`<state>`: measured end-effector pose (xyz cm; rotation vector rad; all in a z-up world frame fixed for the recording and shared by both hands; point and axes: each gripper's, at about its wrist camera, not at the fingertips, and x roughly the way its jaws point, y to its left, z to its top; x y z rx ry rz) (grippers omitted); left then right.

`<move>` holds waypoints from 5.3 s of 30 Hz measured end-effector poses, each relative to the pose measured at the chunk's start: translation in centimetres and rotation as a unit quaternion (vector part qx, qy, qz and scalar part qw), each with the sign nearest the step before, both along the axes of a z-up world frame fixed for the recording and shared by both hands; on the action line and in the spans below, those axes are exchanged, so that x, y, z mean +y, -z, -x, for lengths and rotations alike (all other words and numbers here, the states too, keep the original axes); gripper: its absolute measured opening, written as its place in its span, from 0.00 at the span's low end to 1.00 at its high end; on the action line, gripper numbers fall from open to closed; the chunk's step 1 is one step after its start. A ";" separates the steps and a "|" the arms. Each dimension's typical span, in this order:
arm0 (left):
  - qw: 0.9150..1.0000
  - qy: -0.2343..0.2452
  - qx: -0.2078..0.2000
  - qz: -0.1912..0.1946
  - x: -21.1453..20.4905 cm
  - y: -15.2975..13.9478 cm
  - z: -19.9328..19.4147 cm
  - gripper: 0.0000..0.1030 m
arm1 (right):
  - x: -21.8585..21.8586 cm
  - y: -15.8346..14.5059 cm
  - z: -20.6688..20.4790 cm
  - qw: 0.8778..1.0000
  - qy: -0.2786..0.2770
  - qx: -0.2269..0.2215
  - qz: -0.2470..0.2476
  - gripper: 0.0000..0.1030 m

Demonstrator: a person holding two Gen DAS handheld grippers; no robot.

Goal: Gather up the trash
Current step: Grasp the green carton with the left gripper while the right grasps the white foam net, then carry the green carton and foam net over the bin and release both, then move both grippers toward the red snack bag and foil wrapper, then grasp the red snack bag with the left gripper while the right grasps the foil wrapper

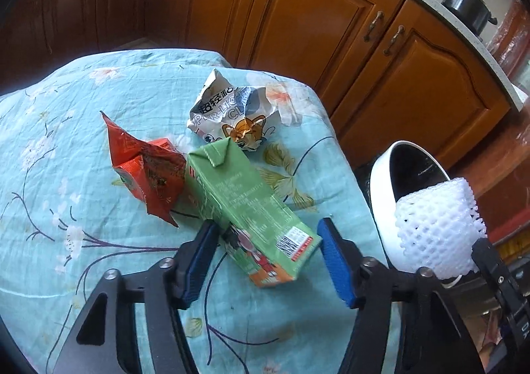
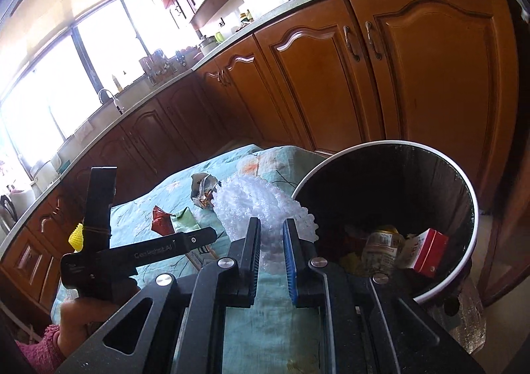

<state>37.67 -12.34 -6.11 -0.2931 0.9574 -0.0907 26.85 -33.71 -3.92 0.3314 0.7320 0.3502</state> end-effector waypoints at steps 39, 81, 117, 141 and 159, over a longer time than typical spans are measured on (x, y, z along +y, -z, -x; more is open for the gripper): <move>0.974 0.196 -0.110 0.023 -5.1 -7.1 8.5 0.33 | -5.9 -0.8 3.9 0.997 0.083 -0.009 0.001 0.13; 0.975 0.211 -0.065 0.010 -11.8 -3.6 -1.2 0.46 | -8.7 1.9 -2.6 0.991 0.107 0.061 0.049 0.50; 0.997 -0.032 -0.044 0.053 10.4 -2.1 11.7 0.77 | 5.4 -0.3 3.4 1.000 -0.013 0.004 0.019 0.90; 0.998 -0.021 -0.038 0.041 9.3 -1.7 4.7 0.79 | 12.2 1.8 -8.6 0.995 -0.087 0.043 0.030 0.59; 0.999 -0.011 -0.026 0.027 9.3 2.2 -0.5 0.05 | 15.4 5.0 -12.8 0.990 -0.120 0.070 0.032 0.16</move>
